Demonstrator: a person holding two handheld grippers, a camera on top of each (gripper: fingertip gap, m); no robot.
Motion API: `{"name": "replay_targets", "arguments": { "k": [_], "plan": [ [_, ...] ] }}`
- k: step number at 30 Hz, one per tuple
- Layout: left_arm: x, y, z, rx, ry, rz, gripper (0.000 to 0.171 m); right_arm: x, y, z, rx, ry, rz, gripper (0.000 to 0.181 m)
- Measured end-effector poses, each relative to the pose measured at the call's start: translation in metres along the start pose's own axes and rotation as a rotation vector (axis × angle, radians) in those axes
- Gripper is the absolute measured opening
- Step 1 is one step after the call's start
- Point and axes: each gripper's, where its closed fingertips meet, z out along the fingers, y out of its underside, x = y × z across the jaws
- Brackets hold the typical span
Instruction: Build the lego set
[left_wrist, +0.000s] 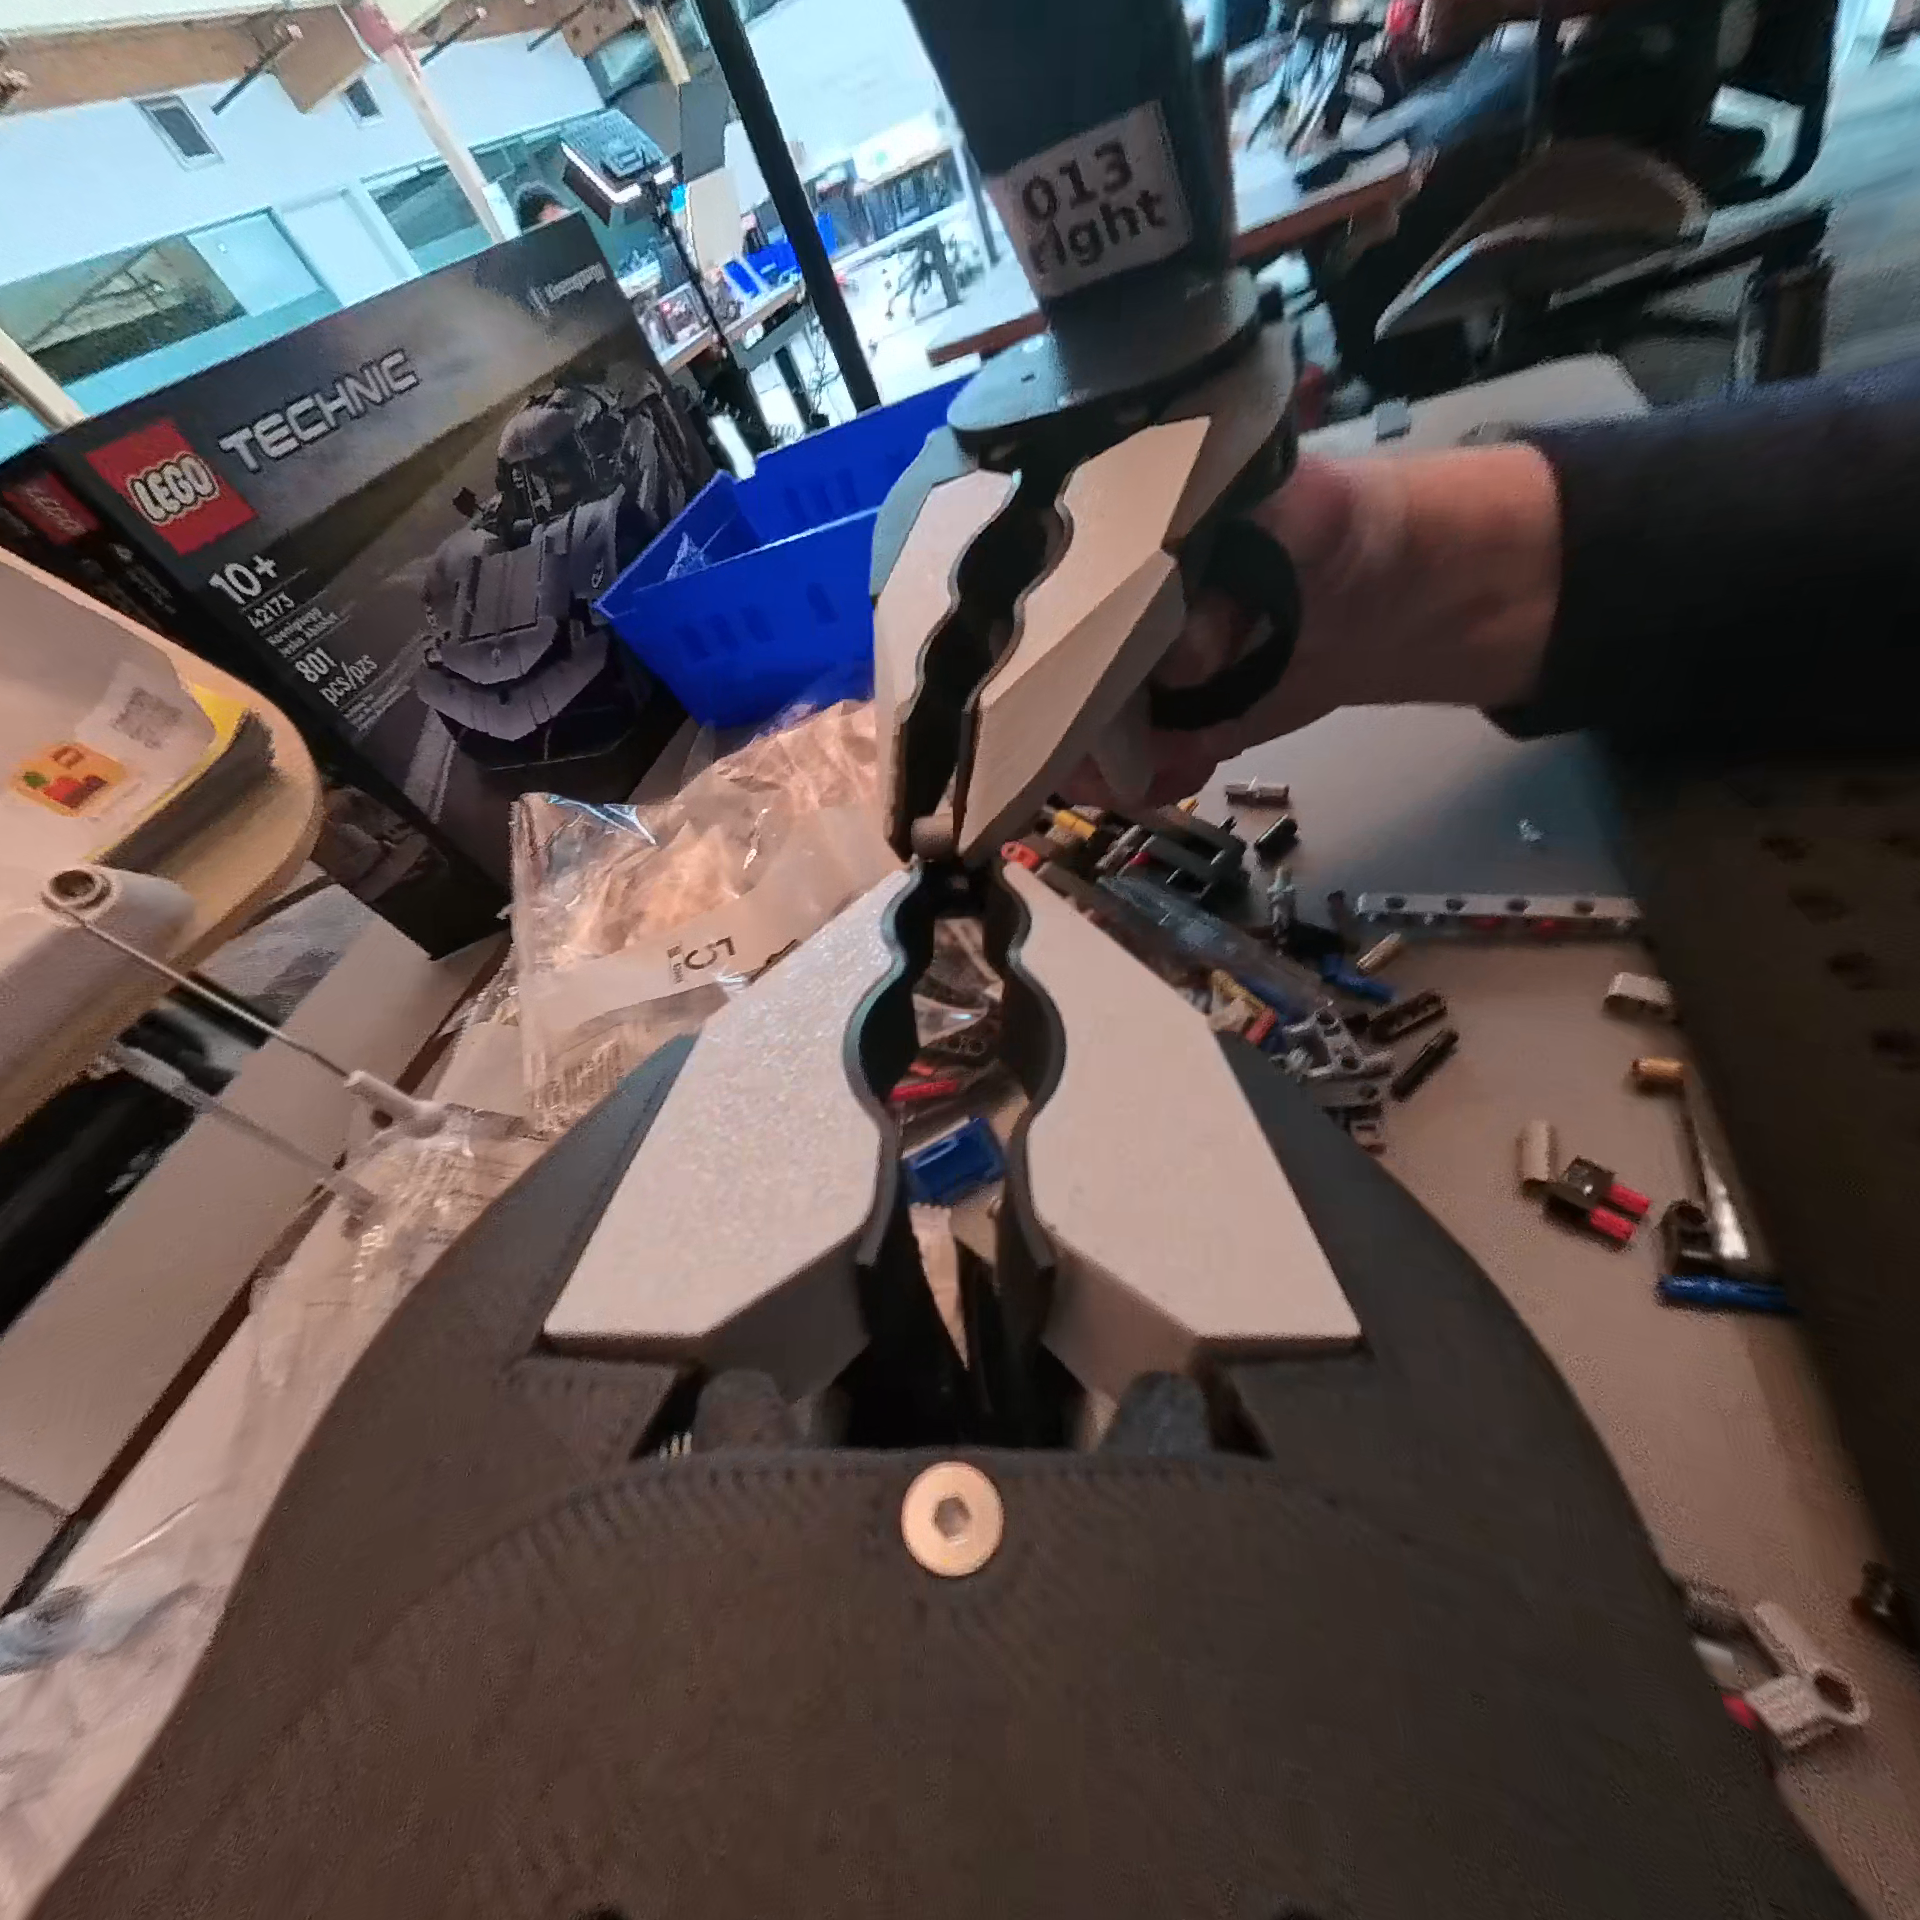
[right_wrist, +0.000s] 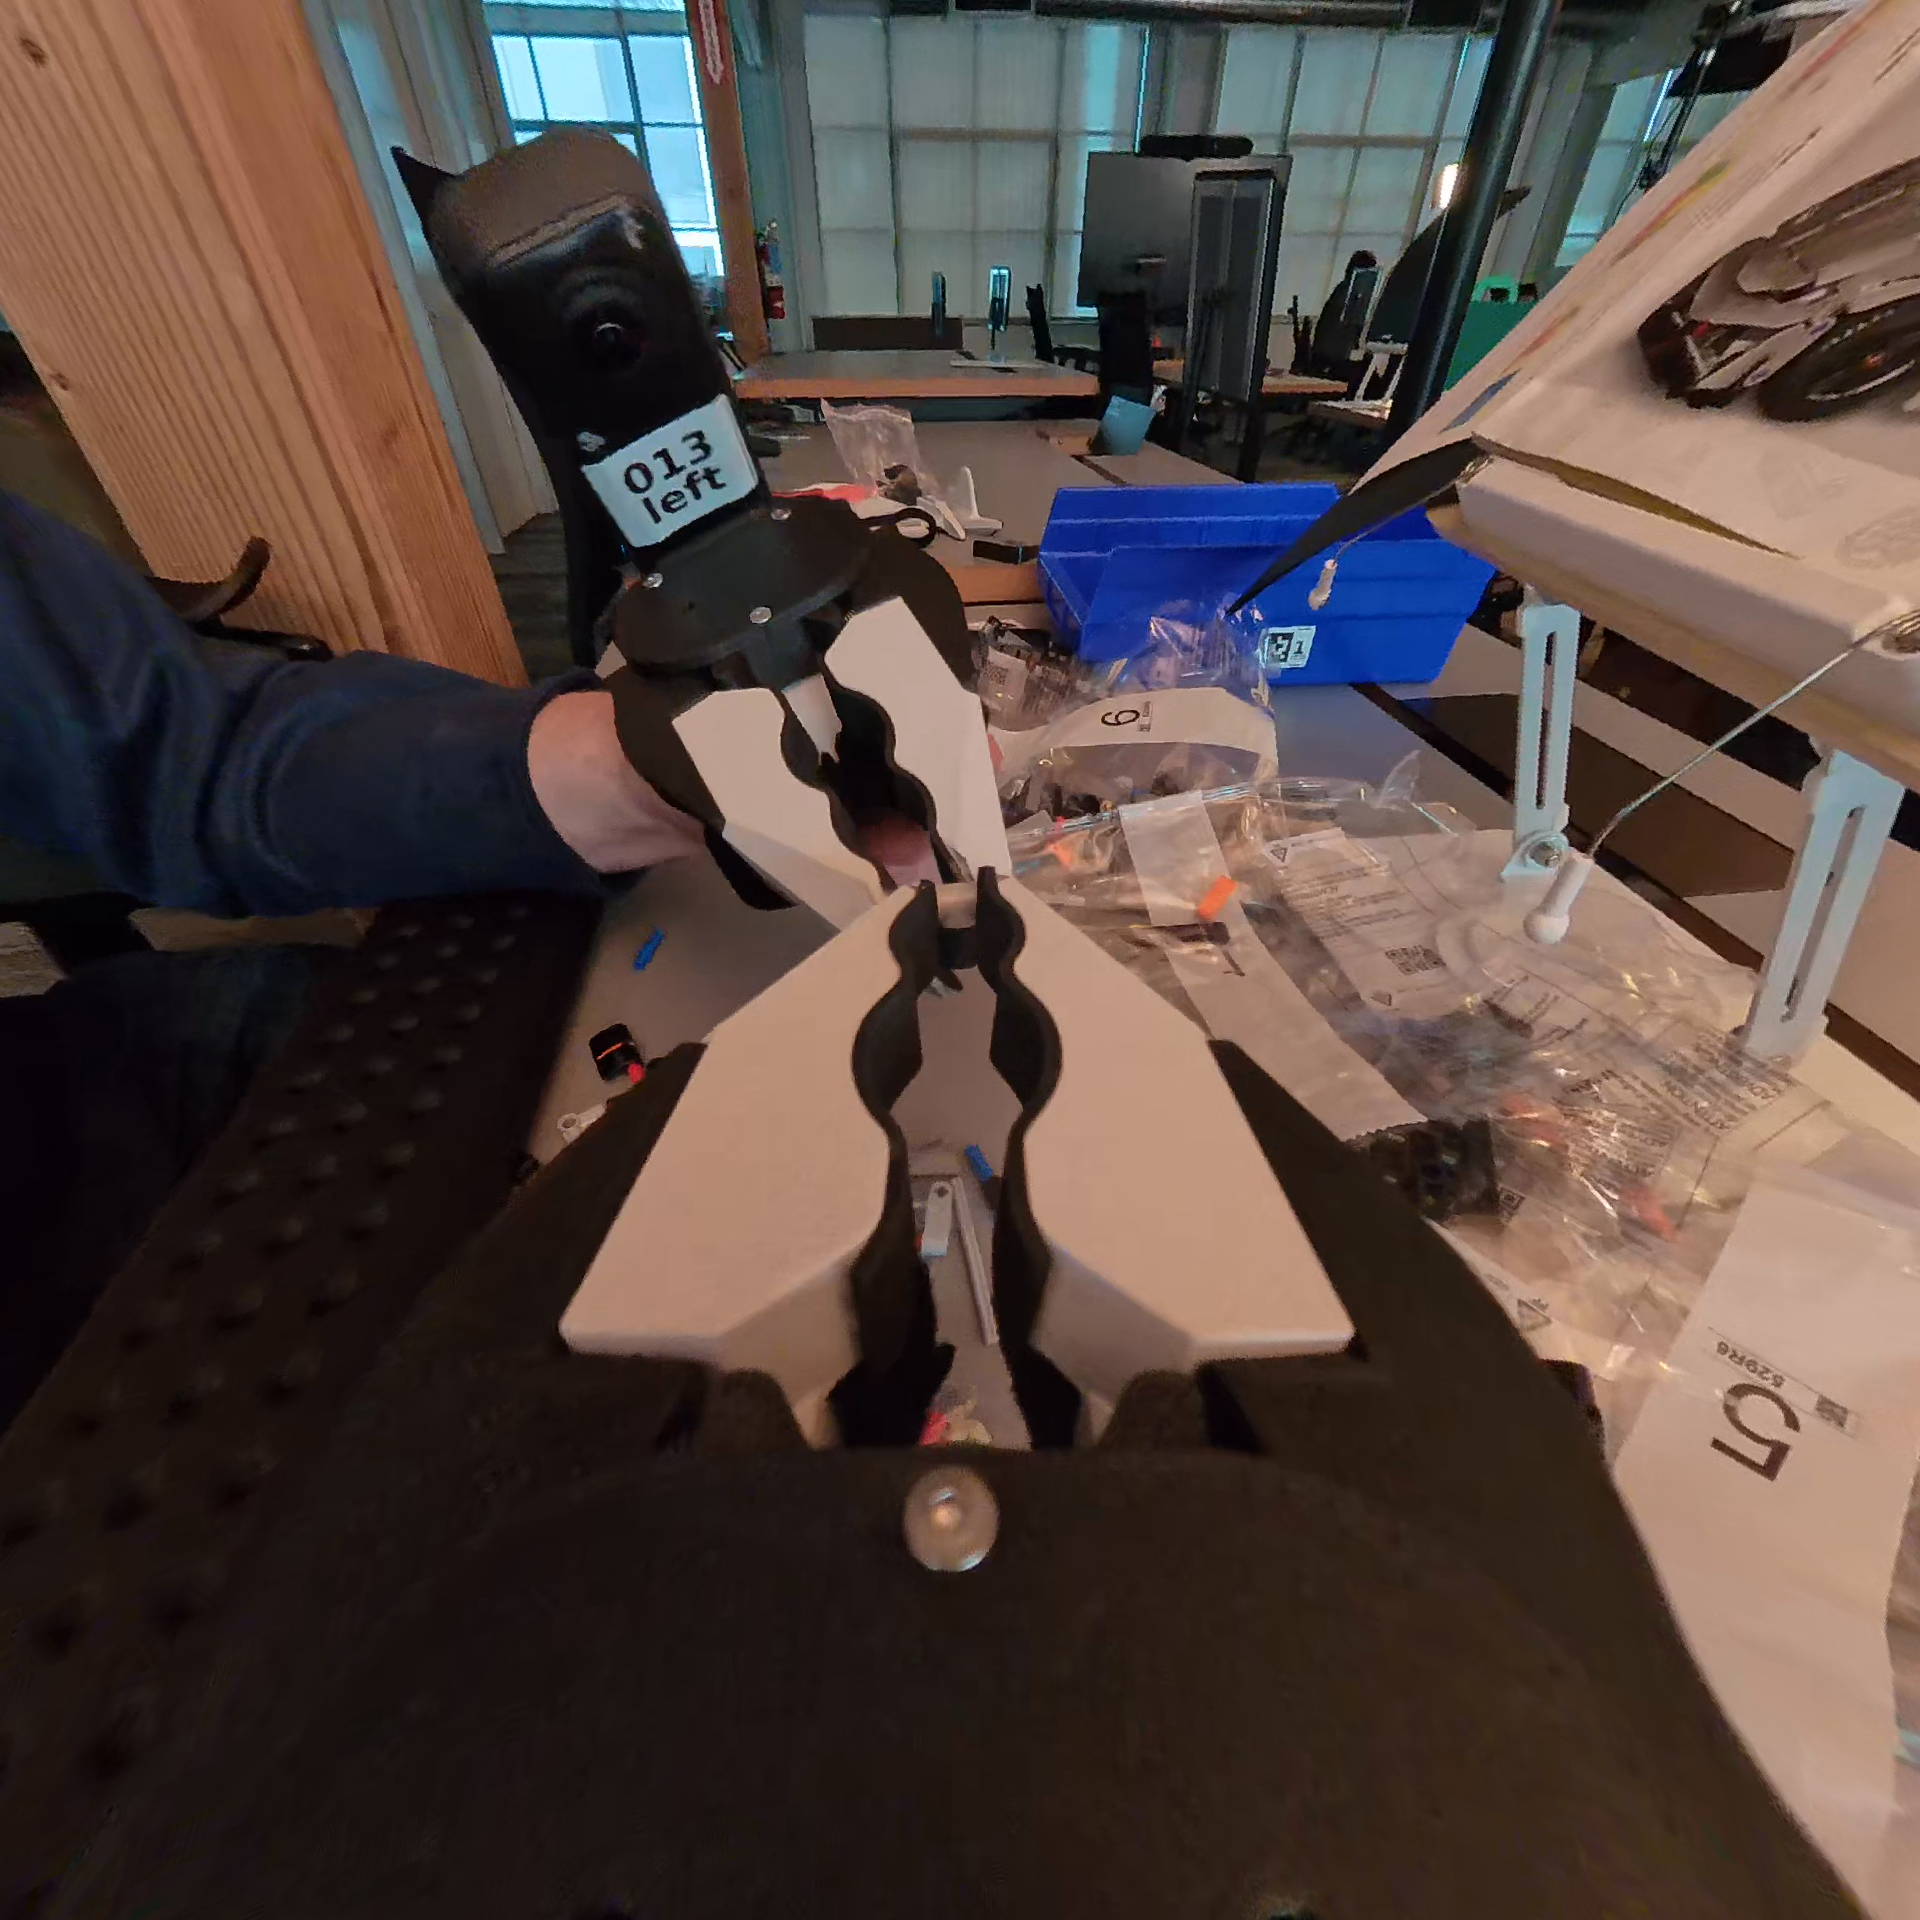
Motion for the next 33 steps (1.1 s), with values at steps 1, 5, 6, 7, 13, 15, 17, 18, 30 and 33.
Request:
{"name": "replay_targets", "arguments": {
  "k": [1,5,6,7,13,15,17,18,30,33],
  "plan": [
    [0.0,0.001,-0.001,-0.016,-0.003,0.025,0.008,-0.001,0.0,0.0,0.003,-0.004,0.002,0.004],
    [-0.001,0.003,-0.005,-0.048,-0.013,0.086,0.007,-0.002,-0.001,0.004,0.014,-0.016,0.031,0.003],
    [-0.001,0.001,-0.006,-0.039,-0.017,0.091,0.008,-0.003,-0.004,0.004,0.029,-0.023,0.036,0.003],
    [0.0,0.0,-0.007,-0.042,-0.016,0.102,0.008,-0.004,-0.004,0.003,0.034,-0.031,0.038,0.003],
    [0.007,0.001,-0.015,-0.076,0.024,0.165,0.007,-0.015,-0.002,0.005,-0.004,-0.07,-0.014,0.003],
    [0.009,0.001,-0.017,-0.094,0.025,0.191,0.007,-0.018,-0.001,0.006,-0.003,-0.083,-0.013,0.003],
    [0.01,0.001,-0.019,-0.086,0.041,0.175,0.007,-0.019,-0.001,0.007,-0.006,-0.086,-0.019,0.003],
    [0.01,0.003,-0.019,-0.097,0.042,0.185,0.007,-0.019,0.0,0.007,-0.008,-0.091,-0.011,0.003],
    [0.02,0.005,-0.028,-0.126,0.1,0.221,0.007,-0.03,0.009,0.006,-0.063,-0.148,-0.049,0.003],
    [0.022,0.007,-0.029,-0.14,0.108,0.228,0.007,-0.03,0.012,0.007,-0.08,-0.149,-0.055,0.004]
  ]
}}
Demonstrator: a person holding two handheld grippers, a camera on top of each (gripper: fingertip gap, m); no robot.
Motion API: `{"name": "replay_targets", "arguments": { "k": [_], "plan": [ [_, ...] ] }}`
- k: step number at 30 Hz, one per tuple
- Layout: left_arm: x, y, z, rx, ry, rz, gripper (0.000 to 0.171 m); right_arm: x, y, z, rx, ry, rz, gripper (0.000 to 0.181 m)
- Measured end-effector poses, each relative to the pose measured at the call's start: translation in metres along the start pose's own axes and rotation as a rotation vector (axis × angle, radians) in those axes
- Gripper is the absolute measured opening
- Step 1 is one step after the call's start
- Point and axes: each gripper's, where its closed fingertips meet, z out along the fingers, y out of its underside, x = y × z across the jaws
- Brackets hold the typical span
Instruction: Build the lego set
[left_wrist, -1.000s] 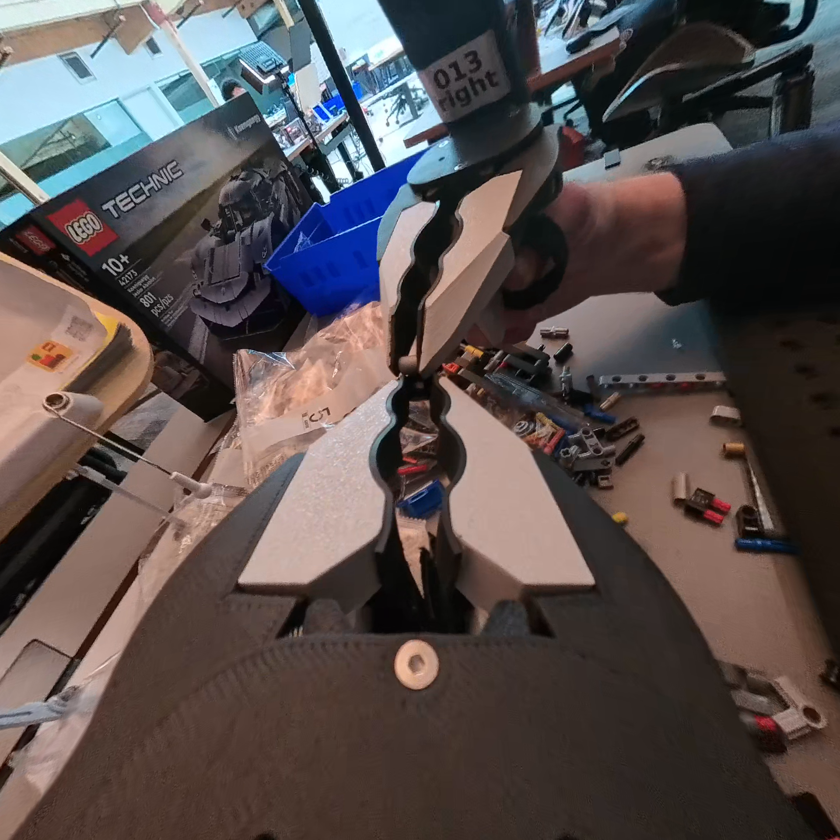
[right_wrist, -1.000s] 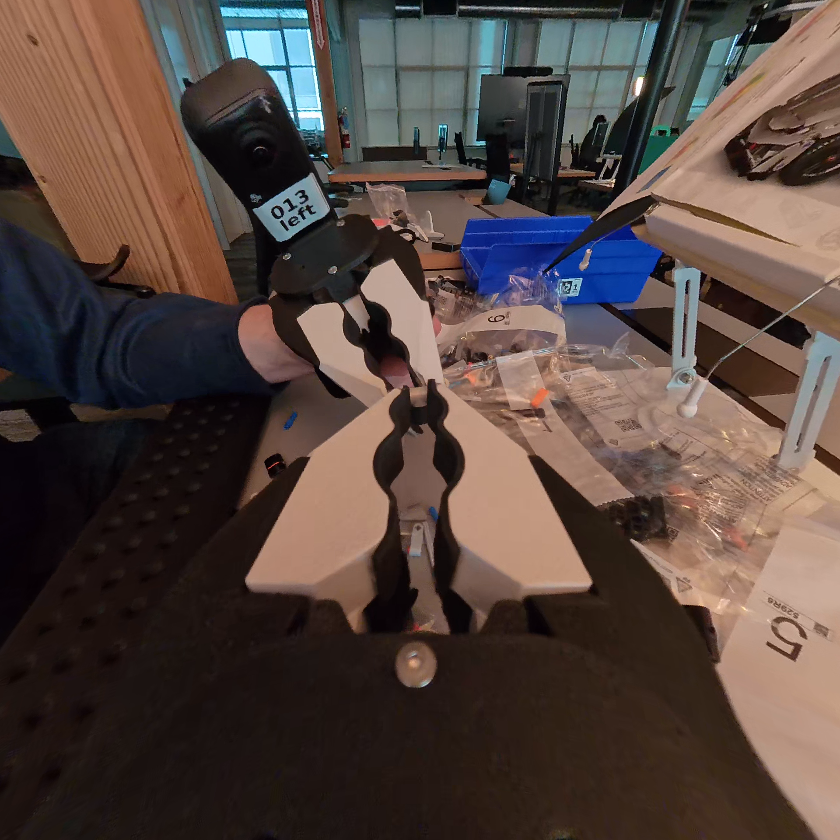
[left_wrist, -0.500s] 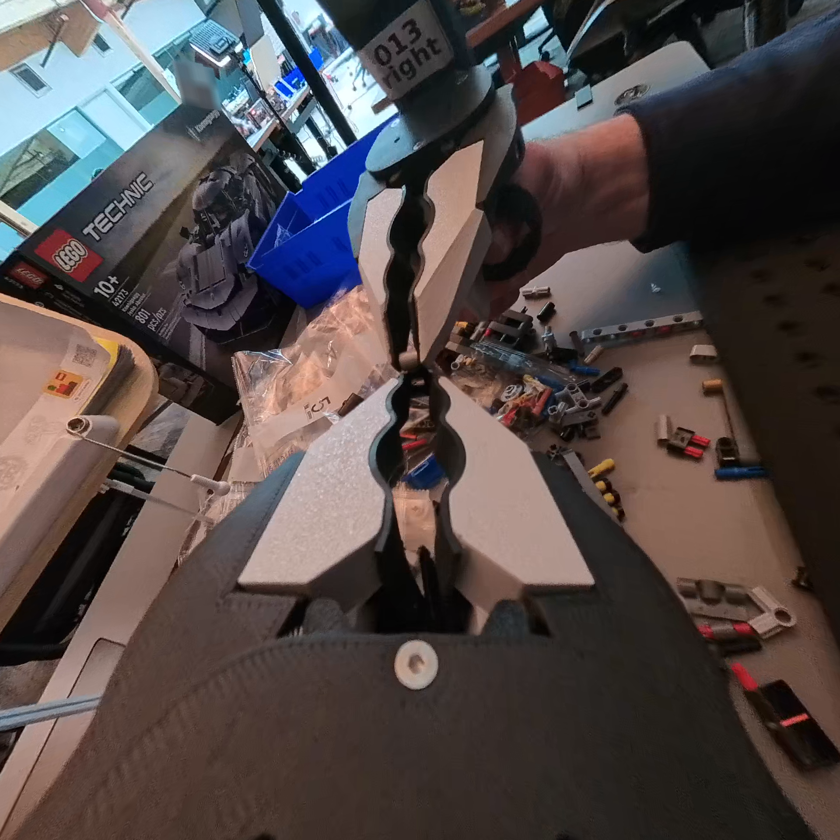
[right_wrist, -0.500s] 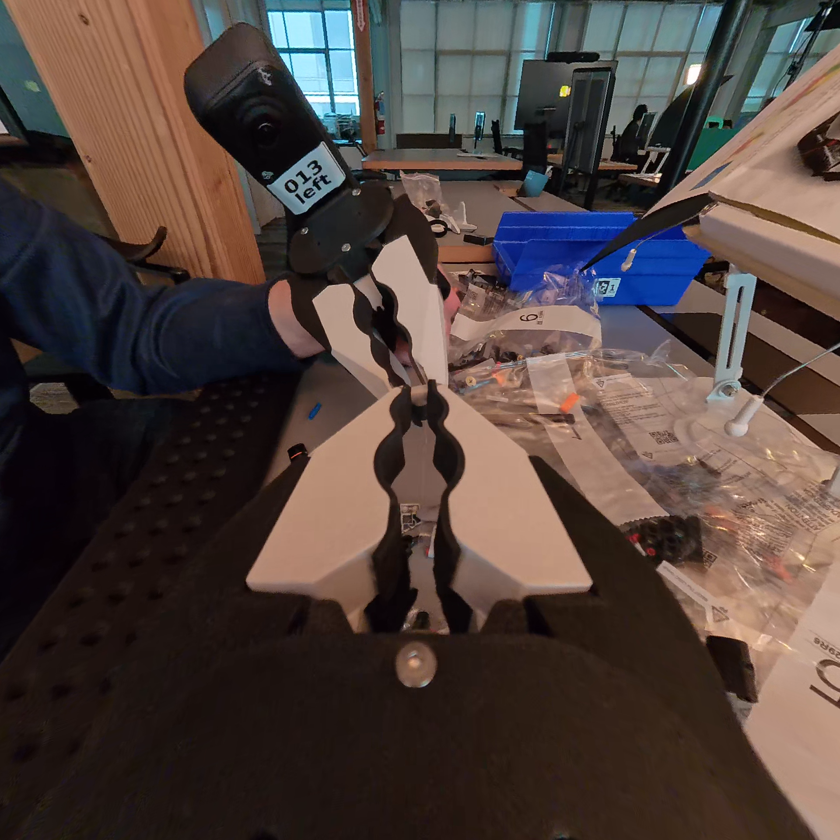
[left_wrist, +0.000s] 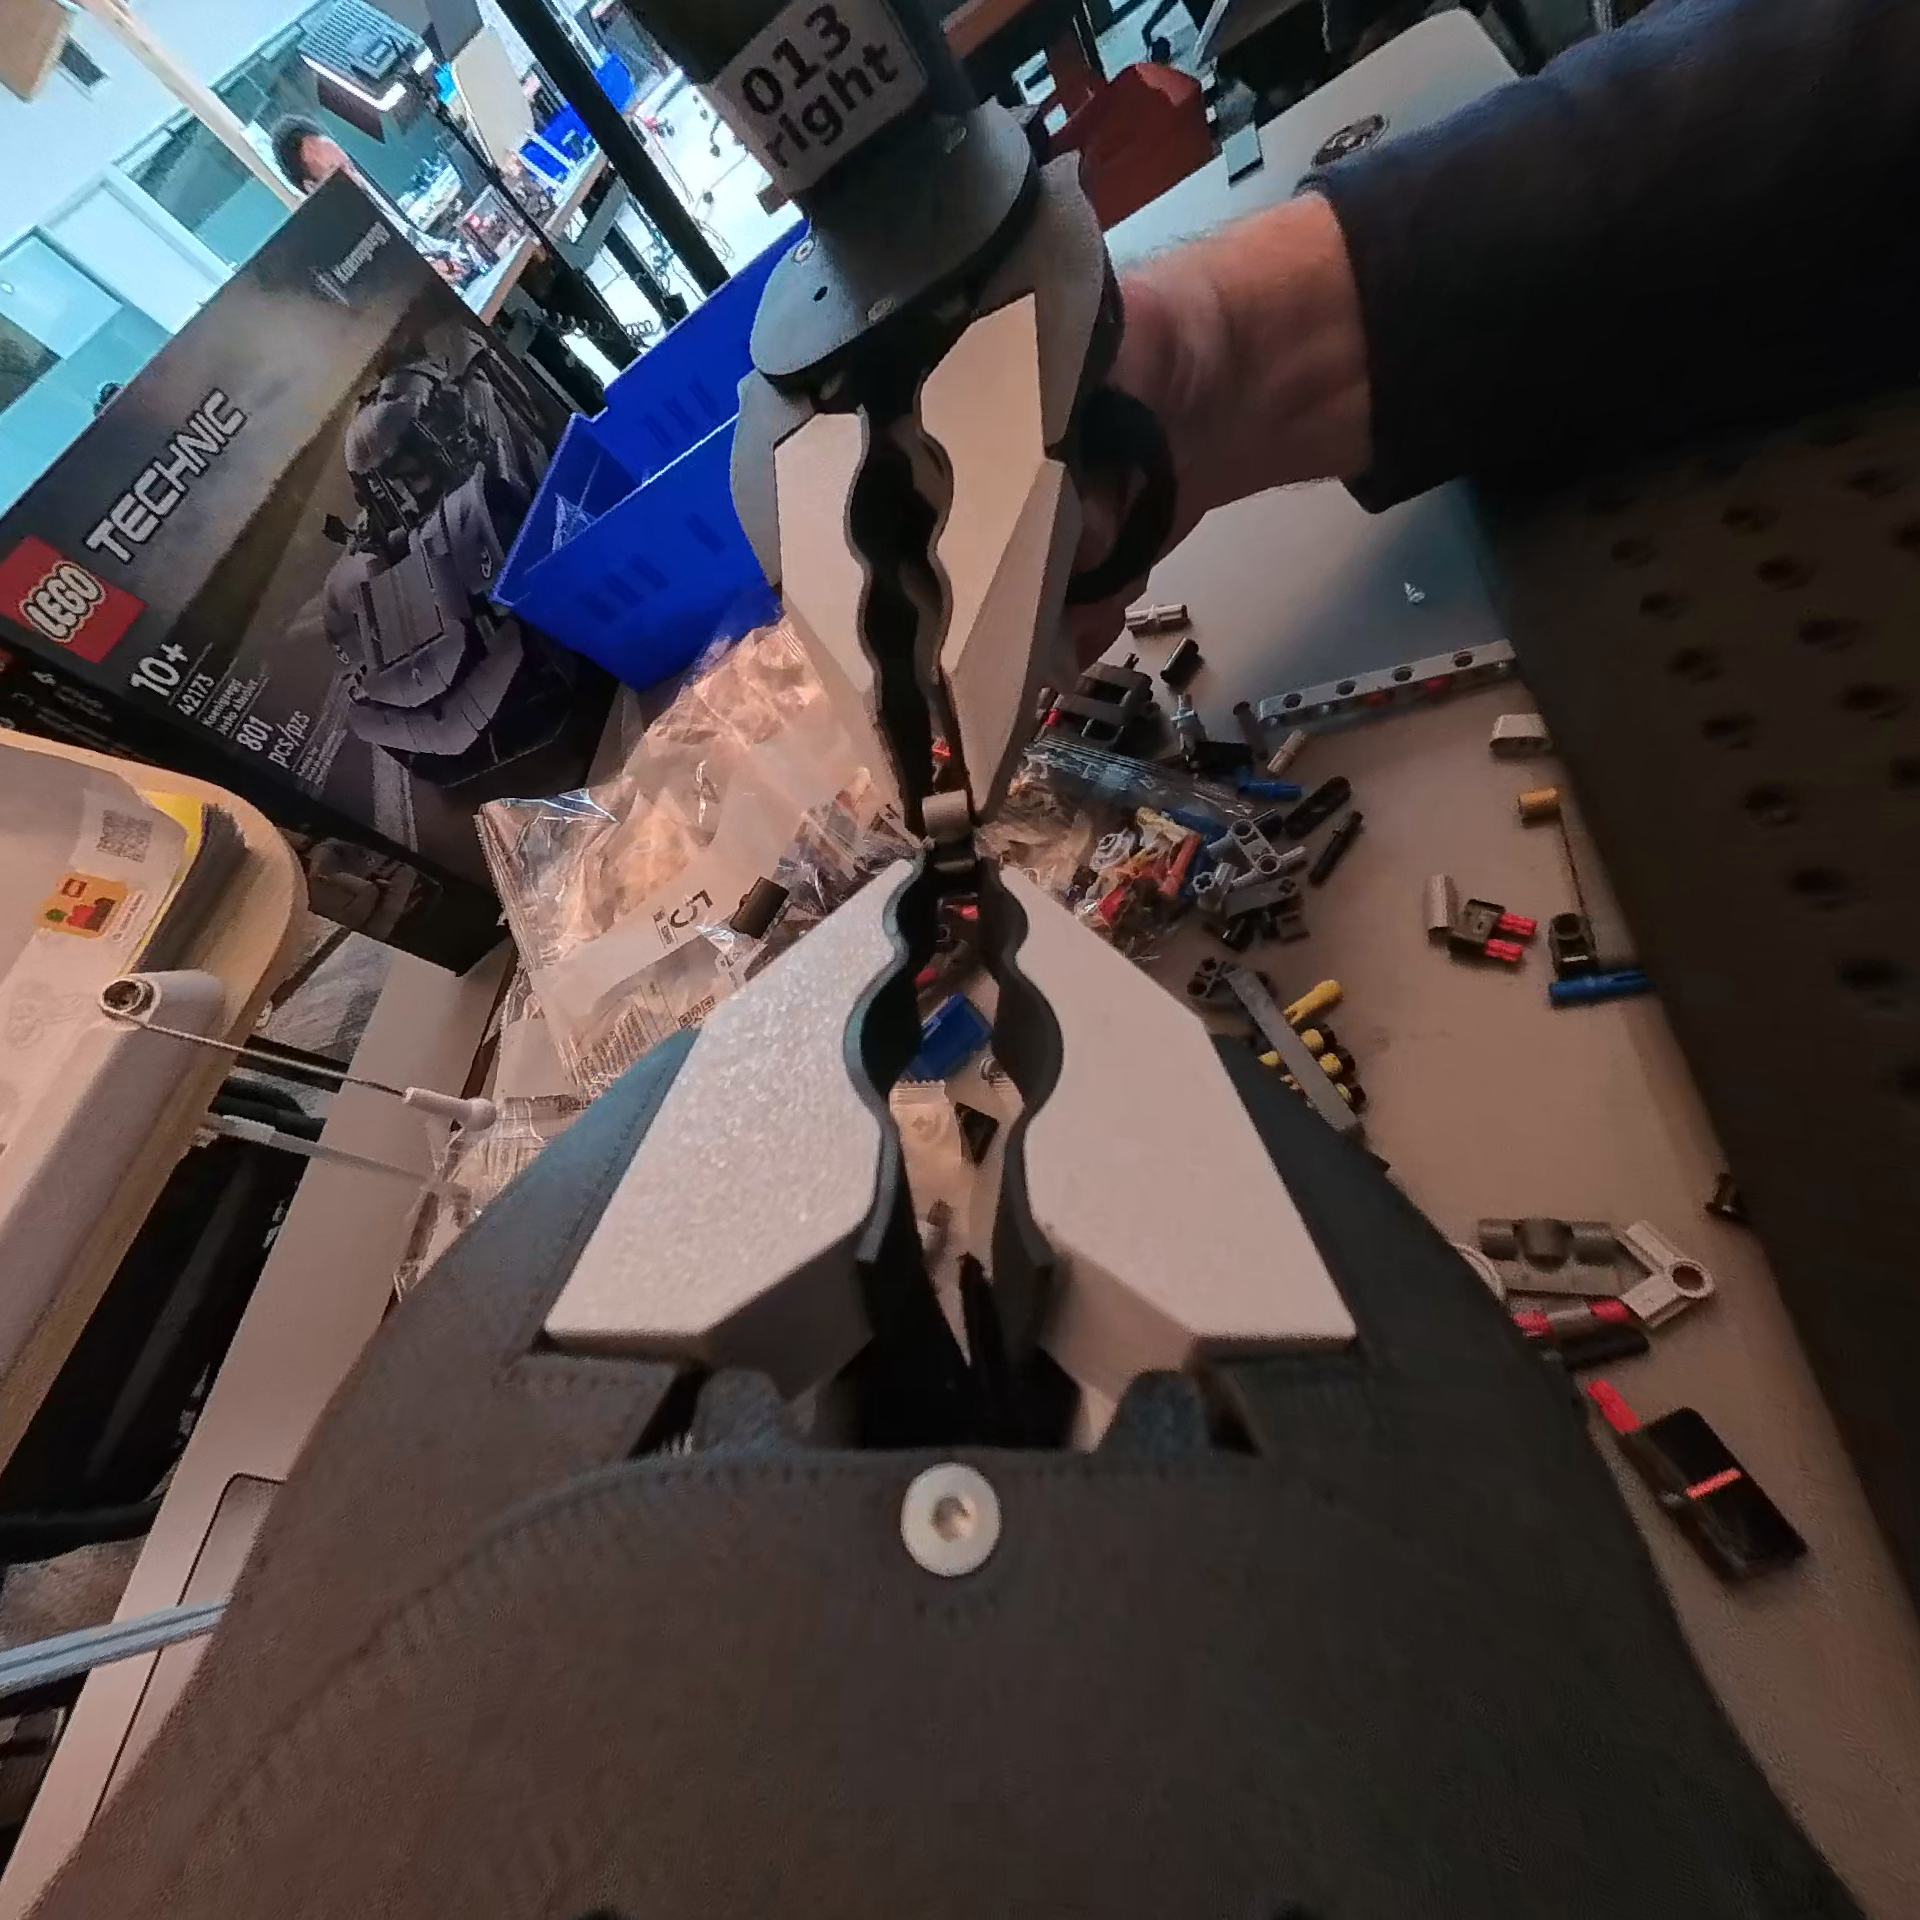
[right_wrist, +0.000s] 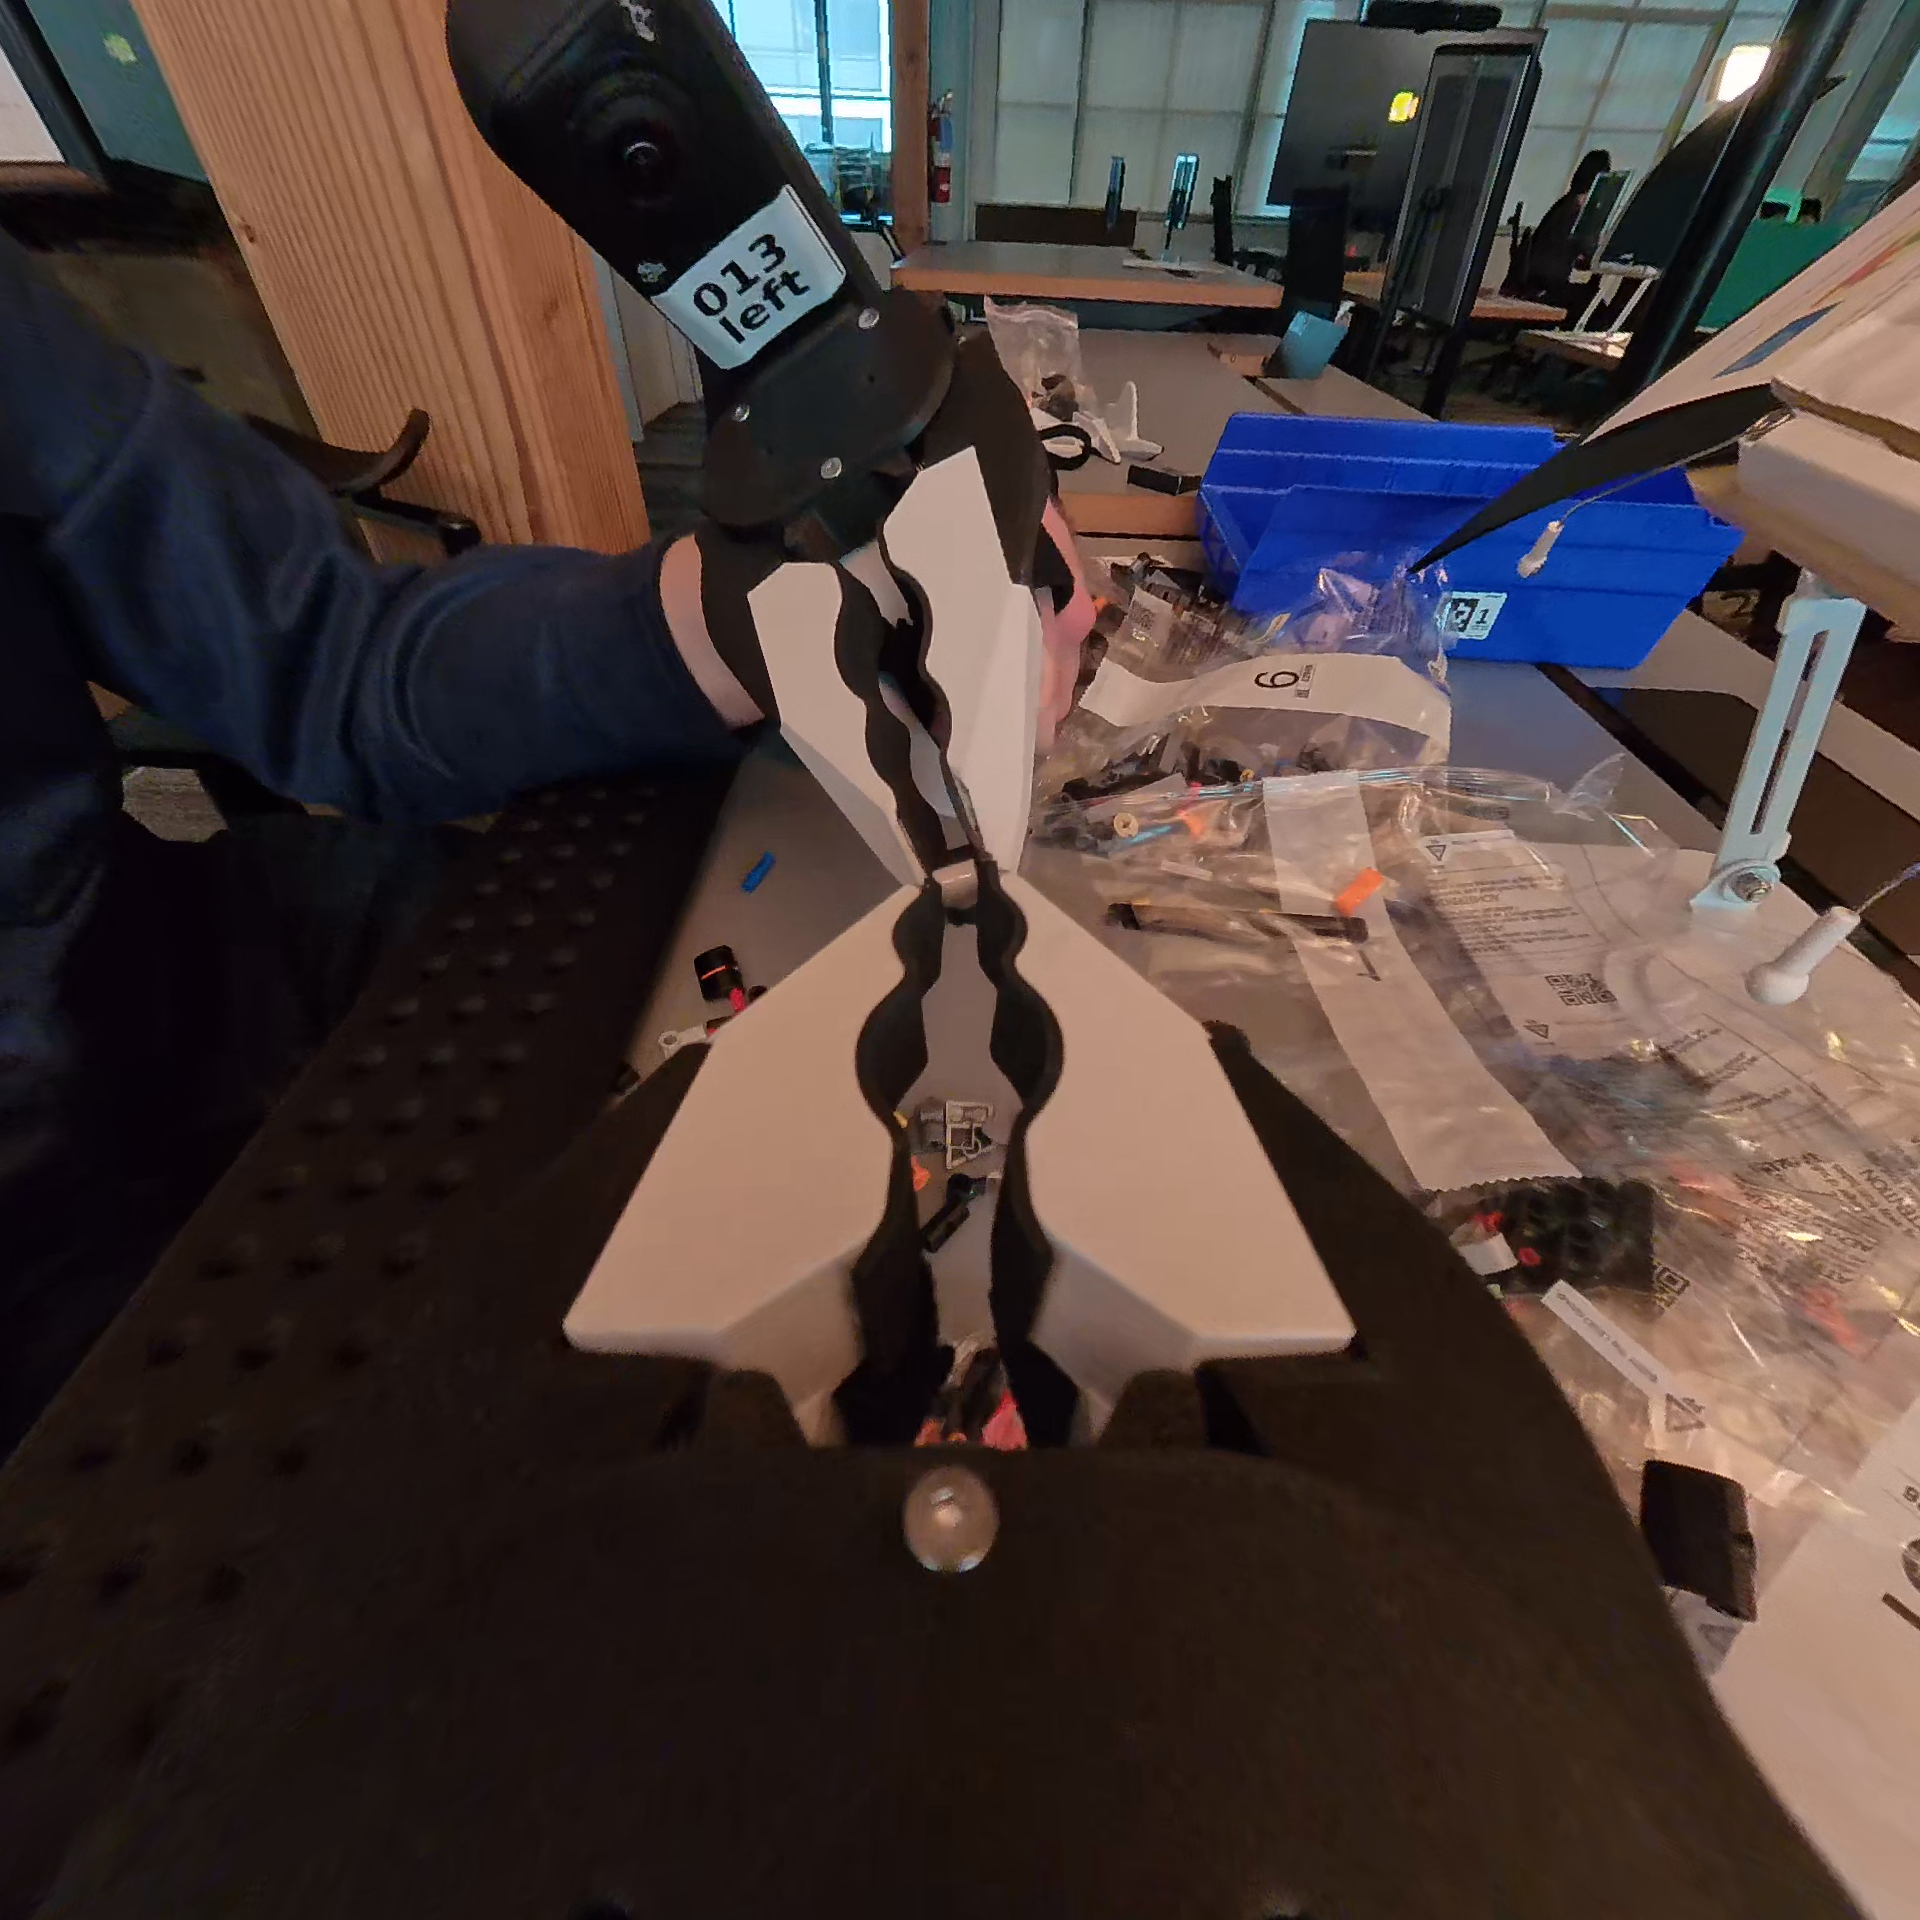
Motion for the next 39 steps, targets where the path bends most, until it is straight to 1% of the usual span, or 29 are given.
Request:
{"name": "replay_targets", "arguments": {
  "k": [3,6,9,11,14,16,19,22,25,28,31,33,36,39],
  "plan": [
    [-0.002,0.001,0.001,-0.003,-0.013,-0.006,0.007,0.002,-0.001,0.0,0.014,0.005,0.015,0.004],
    [-0.006,-0.007,0.001,0.059,-0.036,-0.042,0.008,0.003,-0.009,-0.003,0.073,0.002,0.036,0.003],
    [-0.008,0.003,0.009,0.029,-0.059,-0.047,0.007,0.003,-0.015,-0.006,0.118,-0.002,0.037,0.003],
    [-0.003,0.0,0.013,0.048,-0.038,-0.056,0.001,0.006,-0.01,-0.006,0.095,0.015,0.026,0.004],
    [-0.006,-0.001,0.012,0.055,-0.049,-0.072,0.001,0.007,-0.011,-0.007,0.102,0.021,0.027,0.004],
    [-0.007,0.0,0.012,0.048,-0.056,-0.072,0.003,0.007,-0.01,-0.006,0.101,0.023,0.019,0.004],
    [-0.011,0.004,0.012,0.037,-0.072,-0.096,0.013,0.005,-0.01,-0.005,0.1,0.013,0.016,0.004],
    [-0.013,-0.002,0.009,0.086,-0.067,-0.128,0.014,0.005,-0.01,-0.005,0.1,0.011,0.019,0.004],
    [-0.009,-0.004,0.012,0.096,-0.05,-0.13,0.008,0.006,-0.01,-0.005,0.102,0.014,0.015,0.004],
    [-0.009,-0.006,0.011,0.119,-0.039,-0.156,0.007,0.005,-0.011,-0.006,0.107,0.017,0.008,0.004],
    [-0.007,-0.002,0.012,0.096,-0.03,-0.143,0.006,0.005,-0.007,-0.005,0.086,0.02,-0.002,0.004],
    [-0.007,-0.006,0.01,0.12,-0.022,-0.166,0.007,0.004,-0.011,-0.006,0.109,0.017,-0.002,0.004],
    [-0.006,-0.01,0.009,0.159,0.004,-0.209,0.017,0.005,-0.014,-0.009,0.125,0.02,0.002,0.004],
    [-0.006,-0.015,0.008,0.196,0.019,-0.236,0.016,0.004,-0.009,-0.005,0.1,0.012,0.0,0.004]
  ]
}}
